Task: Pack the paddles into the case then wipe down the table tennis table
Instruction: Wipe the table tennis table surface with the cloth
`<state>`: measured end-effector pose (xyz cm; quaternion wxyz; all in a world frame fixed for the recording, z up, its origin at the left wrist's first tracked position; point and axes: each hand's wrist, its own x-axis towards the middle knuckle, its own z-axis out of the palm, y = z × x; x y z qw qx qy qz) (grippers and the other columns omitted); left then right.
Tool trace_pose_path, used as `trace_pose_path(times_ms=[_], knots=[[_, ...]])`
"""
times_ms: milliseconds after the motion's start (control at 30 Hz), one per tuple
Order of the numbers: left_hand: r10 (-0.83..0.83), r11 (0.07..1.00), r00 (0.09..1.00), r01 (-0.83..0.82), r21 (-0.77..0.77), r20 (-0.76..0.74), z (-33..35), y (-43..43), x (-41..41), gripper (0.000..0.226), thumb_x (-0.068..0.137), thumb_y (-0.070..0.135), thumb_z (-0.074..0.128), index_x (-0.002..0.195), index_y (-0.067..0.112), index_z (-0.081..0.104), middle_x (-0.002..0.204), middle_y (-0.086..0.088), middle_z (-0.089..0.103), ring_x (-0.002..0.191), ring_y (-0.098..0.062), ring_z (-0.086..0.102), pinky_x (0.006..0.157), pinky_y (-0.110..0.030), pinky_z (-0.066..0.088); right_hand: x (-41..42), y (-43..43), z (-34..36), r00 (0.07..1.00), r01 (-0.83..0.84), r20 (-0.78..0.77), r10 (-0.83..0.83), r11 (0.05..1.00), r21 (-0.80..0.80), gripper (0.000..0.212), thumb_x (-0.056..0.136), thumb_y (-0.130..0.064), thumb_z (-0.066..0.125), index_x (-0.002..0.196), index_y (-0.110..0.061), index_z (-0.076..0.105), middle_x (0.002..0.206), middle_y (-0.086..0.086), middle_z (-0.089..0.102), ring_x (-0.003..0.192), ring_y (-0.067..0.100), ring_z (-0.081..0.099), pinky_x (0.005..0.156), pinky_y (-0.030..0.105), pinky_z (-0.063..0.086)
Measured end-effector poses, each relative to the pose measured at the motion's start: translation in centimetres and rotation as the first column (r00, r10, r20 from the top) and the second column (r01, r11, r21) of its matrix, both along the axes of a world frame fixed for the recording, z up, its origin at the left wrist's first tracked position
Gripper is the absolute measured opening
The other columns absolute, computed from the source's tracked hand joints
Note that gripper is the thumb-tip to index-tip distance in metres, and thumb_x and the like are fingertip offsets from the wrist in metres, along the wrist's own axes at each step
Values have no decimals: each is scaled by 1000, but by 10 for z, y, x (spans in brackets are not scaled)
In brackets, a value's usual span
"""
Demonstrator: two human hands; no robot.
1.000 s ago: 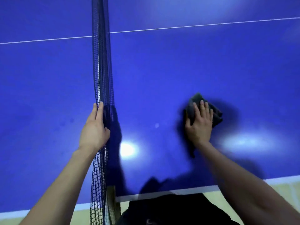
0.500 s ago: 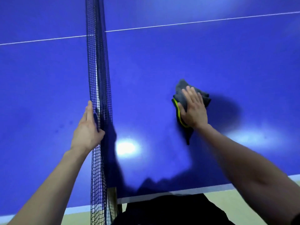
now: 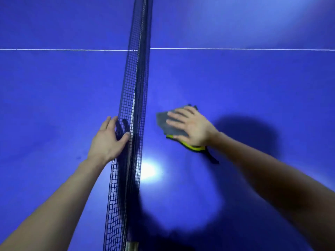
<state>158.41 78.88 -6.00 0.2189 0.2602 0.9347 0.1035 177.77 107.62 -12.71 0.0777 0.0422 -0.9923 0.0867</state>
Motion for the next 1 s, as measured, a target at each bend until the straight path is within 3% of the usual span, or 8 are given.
trace_pose_path(times_ms=[133, 233, 367, 500, 633, 767, 900, 1000], knots=[[23, 996, 1000, -21, -87, 21, 8, 14, -42, 110, 76, 76, 69, 166, 26, 32, 176, -8, 25, 162, -24, 26, 126, -51, 35, -65, 67, 6, 771, 637, -30, -636, 771, 25, 54, 98, -53, 53, 122, -6, 68, 119, 21, 59, 108, 46, 58, 89, 55, 48], [-66, 965, 995, 83, -247, 76, 13, 31, -74, 142, 45, 98, 61, 168, 37, 23, 178, -3, 15, 164, -23, 15, 130, -55, 24, -75, 24, 7, 718, 694, 1, -696, 716, -81, 43, 98, -46, 59, 119, -10, 67, 116, 18, 56, 104, 42, 54, 89, 53, 48], [-92, 959, 986, 124, -256, 136, 9, 67, -105, 152, 38, 114, 46, 169, 44, 15, 180, -1, 5, 166, -28, 6, 132, -58, 15, -28, -90, 10, 989, 142, 81, -126, 958, -249, 46, 98, -41, 67, 136, -15, 68, 125, 11, 58, 107, 37, 53, 92, 53, 49], [-63, 957, 992, 92, -275, 111, 5, 85, -125, 144, 47, 108, 40, 171, 41, 12, 180, -4, 5, 166, -28, 6, 133, -52, 15, -37, -52, 3, 911, -374, 94, 402, 900, -225, 52, 88, -26, 66, 139, -14, 69, 129, 12, 64, 110, 36, 57, 101, 49, 48], [-110, 923, 974, 174, -344, 197, 12, 86, -137, 132, 53, 94, 43, 171, 41, 12, 180, -1, 4, 166, -26, 7, 130, -54, 24, -110, 67, -4, 974, 218, -44, -223, 971, -103, 49, 90, -29, 70, 137, -19, 70, 125, 16, 64, 107, 44, 60, 99, 52, 47], [-116, 887, 966, 205, -414, 230, 25, 97, -140, 123, 59, 83, 49, 170, 45, 9, 180, 0, -3, 165, -29, 11, 125, -52, 34, -153, 83, -8, 680, 724, -8, -733, 673, -152, 59, 94, -34, 65, 149, -13, 59, 127, 15, 58, 111, 43, 52, 98, 54, 45], [-134, 881, 966, 218, -420, 221, 20, 95, -142, 122, 65, 86, 55, 170, 45, 7, 180, 3, -7, 166, -26, 7, 124, -52, 34, -119, -21, 6, 978, 208, 37, -206, 946, -250, 63, 87, -28, 60, 147, -8, 62, 128, 16, 59, 104, 39, 54, 92, 54, 48], [-164, 874, 964, 240, -423, 208, 15, 92, -146, 119, 74, 86, 61, 170, 45, 5, 180, 2, -7, 166, -26, 5, 127, -50, 30, -90, -61, 12, 943, -247, 144, 301, 921, -302, 67, 85, -27, 54, 149, -11, 62, 131, 12, 61, 108, 35, 55, 95, 46, 45]])
